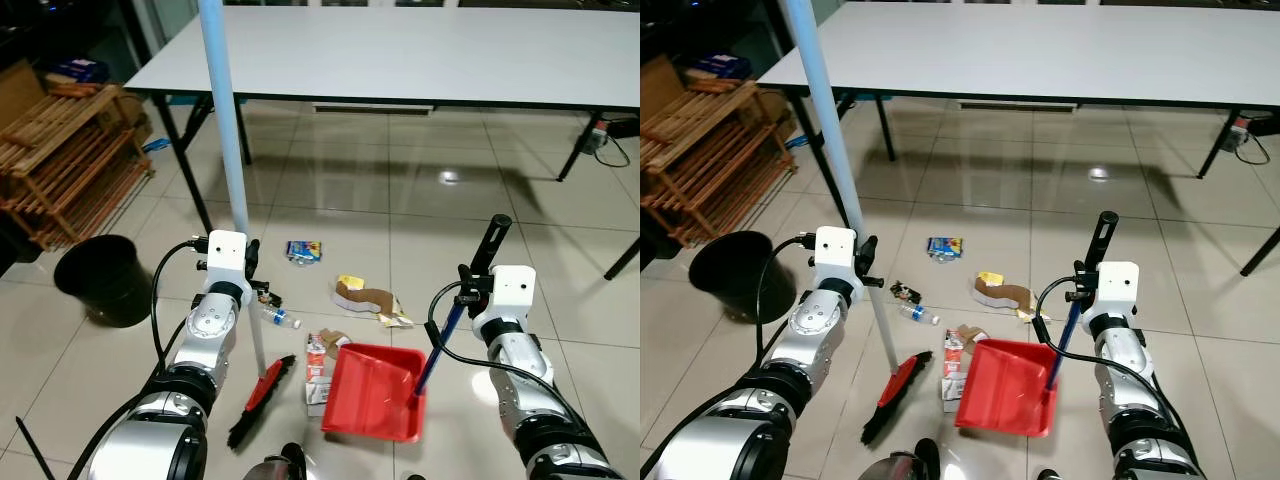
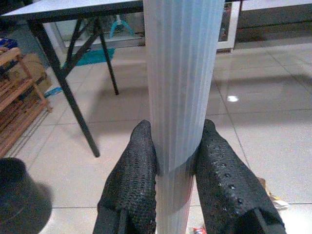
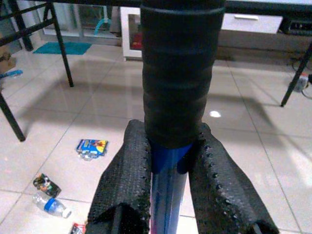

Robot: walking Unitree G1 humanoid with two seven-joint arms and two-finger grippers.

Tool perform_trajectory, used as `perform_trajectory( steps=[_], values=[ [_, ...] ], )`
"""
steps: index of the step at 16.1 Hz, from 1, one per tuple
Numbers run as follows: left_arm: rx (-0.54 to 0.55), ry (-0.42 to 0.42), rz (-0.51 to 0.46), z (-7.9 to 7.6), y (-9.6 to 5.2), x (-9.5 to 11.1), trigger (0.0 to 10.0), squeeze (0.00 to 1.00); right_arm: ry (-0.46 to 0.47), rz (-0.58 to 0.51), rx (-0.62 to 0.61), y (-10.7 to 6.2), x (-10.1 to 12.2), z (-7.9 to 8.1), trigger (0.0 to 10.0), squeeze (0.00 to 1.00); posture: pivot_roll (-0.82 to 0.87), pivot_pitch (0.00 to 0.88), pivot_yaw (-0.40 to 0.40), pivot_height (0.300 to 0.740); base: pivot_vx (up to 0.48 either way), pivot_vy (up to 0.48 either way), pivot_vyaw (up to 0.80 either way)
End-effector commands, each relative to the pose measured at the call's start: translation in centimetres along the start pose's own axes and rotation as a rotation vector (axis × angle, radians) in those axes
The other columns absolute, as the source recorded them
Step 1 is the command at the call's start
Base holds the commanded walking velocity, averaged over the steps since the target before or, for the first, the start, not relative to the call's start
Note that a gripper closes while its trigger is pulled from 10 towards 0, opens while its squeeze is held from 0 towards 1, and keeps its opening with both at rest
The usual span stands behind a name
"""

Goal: Sweep floor

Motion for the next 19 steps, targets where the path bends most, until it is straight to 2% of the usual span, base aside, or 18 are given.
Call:
perform_trajectory(
  steps=[1, 8, 15, 19],
  values=[
    [0.008, 0.027, -0.013, 0.6, 0.1, 0.4, 10.0, 0.0, -0.032, -0.037, 0.017, 0.3, 1.0, -0.1, 10.0, 0.0, -0.01, 0.133, 0.072, 0.74, 0.0, 0.0, 0.0],
    [0.012, 0.135, -0.04, 1.8, 0.2, 1.2, 10.0, 0.0, -0.14, -0.051, 0.055, 0.7, 1.7, 0.4, 10.0, 0.0, 0.0, 0.147, 0.089, 0.74, 0.0, 0.0, 0.0],
    [0.008, 0.171, -0.038, 2.1, 0.1, 1.2, 10.0, 0.0, -0.129, -0.052, 0.068, 0.6, 1.3, 1.2, 10.0, 0.0, -0.01, 0.174, 0.108, 0.74, 0.0, 0.0, 0.0],
    [0.01, 0.179, -0.02, 2.2, 0.0, 0.7, 10.0, 0.0, -0.11, -0.032, 0.053, 0.1, 0.5, 1.1, 10.0, 0.0, -0.02, 0.167, 0.111, 0.74, 0.303, 0.0, 0.0]
  ],
)
Point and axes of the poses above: a point about 5 cm out from each wrist's last joint towards the gripper, its own y axis pointing out of the wrist towards the gripper, its own x axis along the axis of the wrist's last joint, z = x × y, the point moved 5 cm from there along y, pointing out of the wrist towards the gripper, and after that the axes turned 3 degrees about y, right-handed, at the moved point
